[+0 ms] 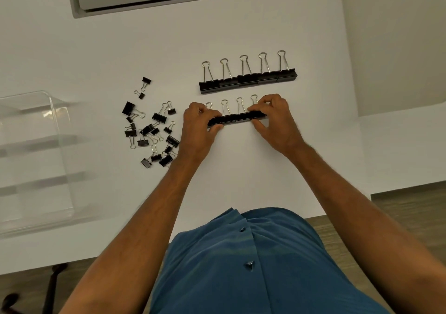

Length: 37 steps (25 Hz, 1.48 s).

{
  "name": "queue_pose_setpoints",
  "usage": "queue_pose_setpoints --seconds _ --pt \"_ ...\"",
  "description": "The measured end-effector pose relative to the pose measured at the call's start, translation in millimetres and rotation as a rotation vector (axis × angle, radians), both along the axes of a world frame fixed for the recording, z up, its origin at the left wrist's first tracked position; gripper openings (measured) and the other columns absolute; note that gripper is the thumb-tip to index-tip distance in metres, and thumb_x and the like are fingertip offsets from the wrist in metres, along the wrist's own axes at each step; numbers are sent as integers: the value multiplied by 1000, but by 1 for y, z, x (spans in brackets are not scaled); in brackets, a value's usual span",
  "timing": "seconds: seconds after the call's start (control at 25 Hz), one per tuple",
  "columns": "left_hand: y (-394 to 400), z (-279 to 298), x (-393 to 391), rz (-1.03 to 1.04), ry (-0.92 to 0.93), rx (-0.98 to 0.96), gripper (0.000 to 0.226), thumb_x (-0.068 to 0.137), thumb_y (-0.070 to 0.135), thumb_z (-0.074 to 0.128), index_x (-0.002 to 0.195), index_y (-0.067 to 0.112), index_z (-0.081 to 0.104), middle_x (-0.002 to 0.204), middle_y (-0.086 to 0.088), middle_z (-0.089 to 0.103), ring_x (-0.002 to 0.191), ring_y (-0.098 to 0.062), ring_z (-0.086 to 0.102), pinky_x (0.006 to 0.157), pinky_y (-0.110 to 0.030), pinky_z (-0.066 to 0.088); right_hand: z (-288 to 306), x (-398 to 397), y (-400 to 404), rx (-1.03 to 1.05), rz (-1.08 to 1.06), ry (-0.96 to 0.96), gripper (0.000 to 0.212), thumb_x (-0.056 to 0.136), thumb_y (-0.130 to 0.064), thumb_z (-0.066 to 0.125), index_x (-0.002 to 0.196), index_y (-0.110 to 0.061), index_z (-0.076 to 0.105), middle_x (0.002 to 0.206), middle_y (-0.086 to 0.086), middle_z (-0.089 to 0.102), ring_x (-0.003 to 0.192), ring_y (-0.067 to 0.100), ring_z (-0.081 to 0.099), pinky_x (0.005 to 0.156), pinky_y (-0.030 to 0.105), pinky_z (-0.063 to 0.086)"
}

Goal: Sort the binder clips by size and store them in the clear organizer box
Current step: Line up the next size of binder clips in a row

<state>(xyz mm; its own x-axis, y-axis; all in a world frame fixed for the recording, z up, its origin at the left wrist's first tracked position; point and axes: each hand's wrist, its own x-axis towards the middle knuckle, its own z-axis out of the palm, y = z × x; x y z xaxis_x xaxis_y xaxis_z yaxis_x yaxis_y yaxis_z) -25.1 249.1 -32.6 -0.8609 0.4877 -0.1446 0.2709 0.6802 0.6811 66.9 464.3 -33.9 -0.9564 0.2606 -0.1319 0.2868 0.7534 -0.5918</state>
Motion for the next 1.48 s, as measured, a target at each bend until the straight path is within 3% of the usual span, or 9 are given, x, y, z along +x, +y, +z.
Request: queue_pose_setpoints --seconds 0.36,0.56,0.68,0.76,0.88,1.04,1.16,1.28,1.48 --pt "3 -3 -3 31 -11 15 30 83 22 78 113 21 72 109 -1 47 106 -12 37 93 -19 32 1 2 -10 1 -79 7 34 89 -22 74 123 -19 70 120 5 54 112 16 46 94 6 29" --pt "1 -4 -2 27 -9 22 31 83 23 78 114 20 72 108 2 46 104 -10 36 91 -10 28 2 -2 -8 -43 -91 -40 35 88 -21 76 122 -21 71 118 5 54 114 20 47 97 18 33" --pt "1 -2 -2 19 -15 30 32 84 24 78 115 20 71 108 2 45 104 -10 36 93 -19 36 4 -3 -8 -52 -90 -30 36 87 -19 77 122 -22 70 118 4 53 114 21 47 100 26 41" --pt "-1 1 0 13 -24 41 37 82 23 79 118 19 69 113 1 43 108 -9 34 96 -20 37 9 -3 -9 -64 -98 -47 51 84 -19 79 132 -24 62 123 4 51 118 21 46 103 35 45" --pt "-11 9 2 33 -50 80 43 83 24 79 122 20 64 122 0 40 116 -9 35 97 -11 30 20 2 -12 -38 -152 -51 78 80 -24 82 146 -27 41 136 5 42 125 22 43 97 31 45" --pt "-52 26 5 37 -13 112 25 91 27 68 115 21 66 113 7 47 107 -9 49 93 -21 44 35 11 -43 66 -177 115 55 90 -21 71 140 -20 50 132 8 46 124 22 44 90 24 43" --pt "-88 35 5 91 -95 121 17 94 26 64 110 22 68 109 9 57 88 -4 56 79 -14 47 34 9 -77 33 -121 147 47 92 -15 67 136 -16 54 129 8 48 124 23 46 95 26 43" --pt "-126 40 -3 218 -127 120 15 95 25 62 107 24 69 107 9 62 87 -1 59 73 -6 43 34 -3 -111 23 -43 163 41 92 -11 65 131 -14 57 125 7 50 119 22 48 96 28 46" --pt "-177 40 -40 396 -67 32 16 96 27 61 108 23 70 111 4 61 87 -3 59 75 -11 47 42 -44 -164 3 191 101 34 94 -19 62 128 -20 59 125 1 51 119 18 47 86 26 45"
